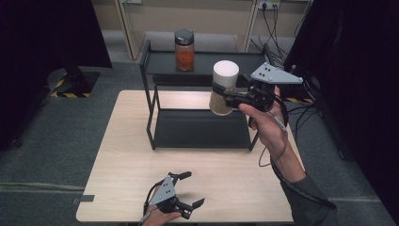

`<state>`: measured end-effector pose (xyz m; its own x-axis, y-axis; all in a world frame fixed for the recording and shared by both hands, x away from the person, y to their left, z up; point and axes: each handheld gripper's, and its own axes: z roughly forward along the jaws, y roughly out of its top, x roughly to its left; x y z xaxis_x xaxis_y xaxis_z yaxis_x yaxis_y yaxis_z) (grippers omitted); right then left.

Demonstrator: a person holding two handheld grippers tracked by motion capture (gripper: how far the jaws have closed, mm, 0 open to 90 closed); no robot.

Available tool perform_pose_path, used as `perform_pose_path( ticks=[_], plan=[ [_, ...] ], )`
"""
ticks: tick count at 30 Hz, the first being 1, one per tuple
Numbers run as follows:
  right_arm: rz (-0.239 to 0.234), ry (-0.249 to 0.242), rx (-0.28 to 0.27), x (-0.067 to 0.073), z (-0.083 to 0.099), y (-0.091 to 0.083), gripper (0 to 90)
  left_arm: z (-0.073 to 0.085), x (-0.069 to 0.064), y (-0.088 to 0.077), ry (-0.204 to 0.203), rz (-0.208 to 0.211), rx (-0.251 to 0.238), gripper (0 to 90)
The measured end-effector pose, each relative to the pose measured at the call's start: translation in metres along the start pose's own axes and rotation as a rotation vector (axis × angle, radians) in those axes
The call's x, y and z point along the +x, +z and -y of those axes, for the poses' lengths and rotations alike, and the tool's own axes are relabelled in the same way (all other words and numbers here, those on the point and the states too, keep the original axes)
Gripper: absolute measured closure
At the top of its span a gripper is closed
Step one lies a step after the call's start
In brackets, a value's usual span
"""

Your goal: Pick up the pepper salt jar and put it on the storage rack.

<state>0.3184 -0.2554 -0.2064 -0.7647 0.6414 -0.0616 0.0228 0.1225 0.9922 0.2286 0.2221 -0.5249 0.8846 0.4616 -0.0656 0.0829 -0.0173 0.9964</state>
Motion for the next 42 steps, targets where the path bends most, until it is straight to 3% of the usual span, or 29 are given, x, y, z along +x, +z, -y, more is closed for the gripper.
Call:
perform_pose_path(
  ticks=[18, 42],
  plan=[
    [0.065, 0.015, 0.004, -0.006, -0.039, 0.033, 35.3, 0.000, 0.000, -0.001, -0.001, -0.005, 0.000, 0.8],
    [0.222, 0.036, 0.018, -0.022, -0.057, 0.083, 35.3, 0.001, 0.001, -0.001, -0.005, -0.006, -0.002, 0.8]
  ],
)
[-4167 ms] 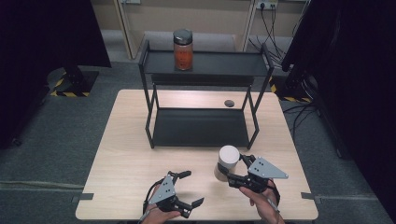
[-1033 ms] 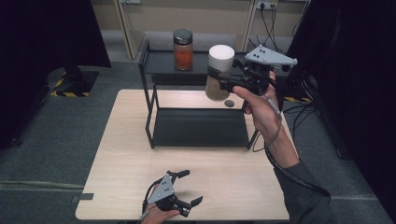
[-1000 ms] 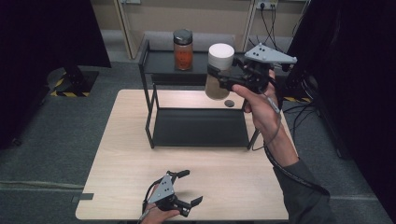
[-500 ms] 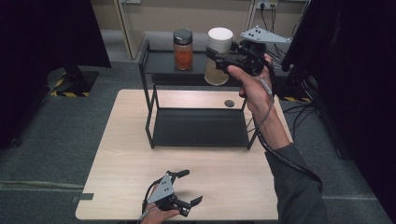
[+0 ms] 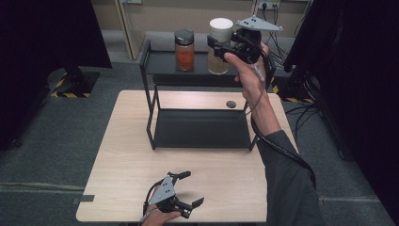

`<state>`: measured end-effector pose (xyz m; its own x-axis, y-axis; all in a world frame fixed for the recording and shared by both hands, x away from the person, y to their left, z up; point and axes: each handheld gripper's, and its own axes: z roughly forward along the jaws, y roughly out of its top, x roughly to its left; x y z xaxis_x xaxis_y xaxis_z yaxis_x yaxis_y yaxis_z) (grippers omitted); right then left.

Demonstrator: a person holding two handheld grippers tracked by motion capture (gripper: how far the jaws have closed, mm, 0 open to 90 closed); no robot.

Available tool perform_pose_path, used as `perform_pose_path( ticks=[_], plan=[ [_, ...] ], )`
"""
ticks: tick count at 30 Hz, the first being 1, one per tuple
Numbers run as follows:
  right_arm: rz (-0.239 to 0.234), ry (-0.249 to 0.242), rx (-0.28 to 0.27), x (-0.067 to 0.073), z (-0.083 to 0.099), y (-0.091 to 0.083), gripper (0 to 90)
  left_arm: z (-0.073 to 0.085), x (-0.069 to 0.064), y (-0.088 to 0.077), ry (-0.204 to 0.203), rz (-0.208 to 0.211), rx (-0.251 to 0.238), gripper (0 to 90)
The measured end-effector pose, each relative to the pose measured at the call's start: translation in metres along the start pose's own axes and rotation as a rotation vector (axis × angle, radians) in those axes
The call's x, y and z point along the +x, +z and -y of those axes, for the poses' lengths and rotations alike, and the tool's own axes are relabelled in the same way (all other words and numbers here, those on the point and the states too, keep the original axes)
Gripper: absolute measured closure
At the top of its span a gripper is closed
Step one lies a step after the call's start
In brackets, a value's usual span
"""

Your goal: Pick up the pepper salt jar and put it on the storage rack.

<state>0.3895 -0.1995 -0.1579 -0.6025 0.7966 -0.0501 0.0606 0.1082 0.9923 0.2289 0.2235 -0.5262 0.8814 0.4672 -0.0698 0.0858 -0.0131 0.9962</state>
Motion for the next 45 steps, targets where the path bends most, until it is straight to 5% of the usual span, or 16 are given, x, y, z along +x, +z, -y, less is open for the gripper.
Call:
perform_pose_path(
  ticks=[19, 38, 45],
  plan=[
    [0.046, 0.016, 0.003, -0.002, 0.011, 0.037, 35.2, 0.000, 0.000, 0.000, -0.002, 0.003, -0.001, 0.8],
    [0.053, 0.007, 0.007, -0.002, 0.021, 0.047, 34.8, 0.001, -0.001, 0.000, 0.000, 0.001, -0.003, 0.8],
    [0.046, 0.013, 0.053, -0.006, 0.013, 0.043, 8.5, 0.001, 0.000, 0.000, 0.000, 0.001, -0.001, 0.8]
  ],
)
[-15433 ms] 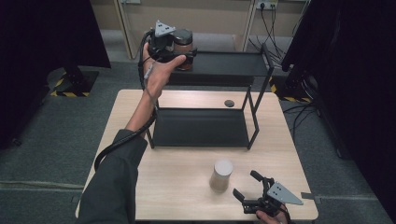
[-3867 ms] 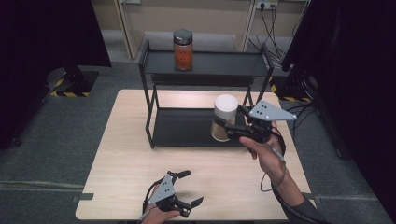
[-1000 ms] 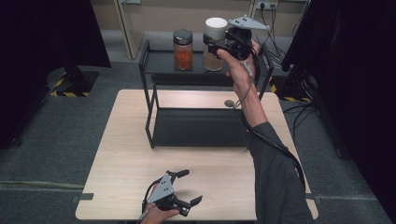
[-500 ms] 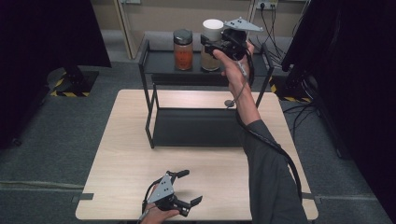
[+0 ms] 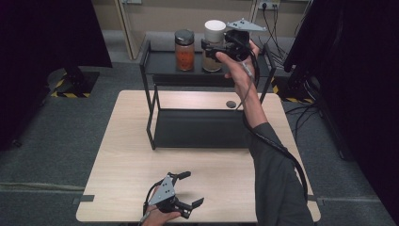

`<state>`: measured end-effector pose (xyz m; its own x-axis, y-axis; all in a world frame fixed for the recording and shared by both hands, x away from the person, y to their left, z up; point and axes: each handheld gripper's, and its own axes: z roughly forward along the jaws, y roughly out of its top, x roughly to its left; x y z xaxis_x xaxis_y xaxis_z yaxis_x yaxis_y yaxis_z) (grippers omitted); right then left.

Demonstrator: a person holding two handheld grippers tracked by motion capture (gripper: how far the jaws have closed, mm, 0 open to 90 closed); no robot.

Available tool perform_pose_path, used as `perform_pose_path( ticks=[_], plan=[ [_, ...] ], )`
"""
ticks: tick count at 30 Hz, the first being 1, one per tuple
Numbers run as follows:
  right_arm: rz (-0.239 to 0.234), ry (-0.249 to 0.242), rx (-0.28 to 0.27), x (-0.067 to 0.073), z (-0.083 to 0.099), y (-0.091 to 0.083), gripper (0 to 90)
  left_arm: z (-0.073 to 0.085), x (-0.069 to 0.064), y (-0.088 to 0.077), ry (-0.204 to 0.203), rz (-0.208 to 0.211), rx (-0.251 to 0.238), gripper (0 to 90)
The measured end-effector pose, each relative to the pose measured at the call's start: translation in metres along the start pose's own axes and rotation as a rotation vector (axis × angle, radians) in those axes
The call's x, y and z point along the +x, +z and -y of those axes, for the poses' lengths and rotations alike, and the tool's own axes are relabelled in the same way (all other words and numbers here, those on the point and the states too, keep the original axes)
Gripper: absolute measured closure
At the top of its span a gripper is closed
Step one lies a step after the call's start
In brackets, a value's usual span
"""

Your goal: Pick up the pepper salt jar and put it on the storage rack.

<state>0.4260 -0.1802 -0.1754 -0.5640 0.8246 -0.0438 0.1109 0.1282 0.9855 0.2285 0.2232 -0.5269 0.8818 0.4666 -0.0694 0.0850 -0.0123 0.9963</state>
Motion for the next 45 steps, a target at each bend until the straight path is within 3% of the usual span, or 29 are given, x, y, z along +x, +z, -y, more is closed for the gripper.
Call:
perform_pose_path(
  ticks=[6, 15, 21, 26, 35, 45],
  plan=[
    [0.004, 0.003, 0.002, 0.000, -0.002, -0.009, 0.8, 0.000, 0.000, 0.000, 0.000, -0.001, 0.000, 0.8],
    [-0.018, 0.021, 0.014, -0.001, -0.005, -0.025, 0.4, 0.000, 0.000, 0.000, 0.001, -0.001, 0.002, 0.8],
    [-0.053, 0.044, -0.014, -0.009, 0.007, -0.039, 0.3, 0.000, 0.000, 0.000, -0.004, -0.005, 0.001, 0.8],
    [-0.080, 0.035, -0.031, -0.012, 0.016, -0.052, 0.3, 0.000, 0.000, 0.000, -0.001, -0.005, 0.001, 0.8],
    [-0.133, 0.010, -0.054, -0.010, 0.036, -0.076, 0.3, 0.001, 0.001, 0.000, -0.002, -0.010, 0.000, 0.8],
    [-0.190, 0.017, -0.086, -0.009, 0.062, -0.098, 0.4, 0.001, 0.000, 0.000, 0.000, -0.011, -0.001, 0.8]
  ],
)
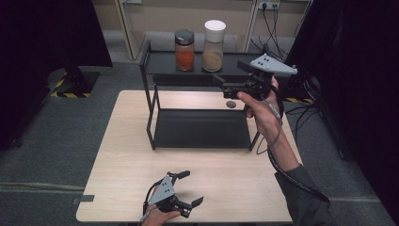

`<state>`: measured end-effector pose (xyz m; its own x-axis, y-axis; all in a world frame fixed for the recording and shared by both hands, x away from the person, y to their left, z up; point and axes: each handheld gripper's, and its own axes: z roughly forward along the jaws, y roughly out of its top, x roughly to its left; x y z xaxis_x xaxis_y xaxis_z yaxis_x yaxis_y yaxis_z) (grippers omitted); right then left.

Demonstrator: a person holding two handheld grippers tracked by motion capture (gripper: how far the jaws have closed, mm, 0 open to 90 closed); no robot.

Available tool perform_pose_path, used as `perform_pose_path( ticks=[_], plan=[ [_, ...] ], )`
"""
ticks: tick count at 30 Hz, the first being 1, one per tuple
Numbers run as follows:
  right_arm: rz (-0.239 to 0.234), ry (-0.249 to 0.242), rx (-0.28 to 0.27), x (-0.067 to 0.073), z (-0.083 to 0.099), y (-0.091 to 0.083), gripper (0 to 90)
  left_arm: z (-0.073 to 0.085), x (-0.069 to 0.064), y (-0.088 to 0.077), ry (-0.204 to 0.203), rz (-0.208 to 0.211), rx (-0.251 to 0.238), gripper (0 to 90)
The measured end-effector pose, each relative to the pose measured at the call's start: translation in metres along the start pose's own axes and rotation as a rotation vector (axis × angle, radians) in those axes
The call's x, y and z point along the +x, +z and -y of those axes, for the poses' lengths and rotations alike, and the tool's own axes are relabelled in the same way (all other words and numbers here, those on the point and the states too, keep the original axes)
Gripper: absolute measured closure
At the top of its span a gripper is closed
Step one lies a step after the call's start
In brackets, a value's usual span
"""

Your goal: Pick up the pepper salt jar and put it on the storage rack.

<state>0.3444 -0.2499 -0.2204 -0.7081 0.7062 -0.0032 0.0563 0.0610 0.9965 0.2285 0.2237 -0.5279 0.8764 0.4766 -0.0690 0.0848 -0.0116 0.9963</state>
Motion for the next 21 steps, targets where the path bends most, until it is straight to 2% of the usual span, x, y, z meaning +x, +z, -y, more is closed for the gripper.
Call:
perform_pose_path(
  ticks=[14, 21],
  plan=[
    [-0.030, 0.010, -0.008, 0.001, 0.031, -0.019, 0.4, 0.000, 0.000, 0.000, 0.000, -0.004, -0.003, 0.8],
    [-0.044, -0.005, -0.007, 0.005, 0.043, -0.029, 0.3, 0.001, 0.000, 0.000, -0.001, -0.006, -0.006, 0.8]
  ],
)
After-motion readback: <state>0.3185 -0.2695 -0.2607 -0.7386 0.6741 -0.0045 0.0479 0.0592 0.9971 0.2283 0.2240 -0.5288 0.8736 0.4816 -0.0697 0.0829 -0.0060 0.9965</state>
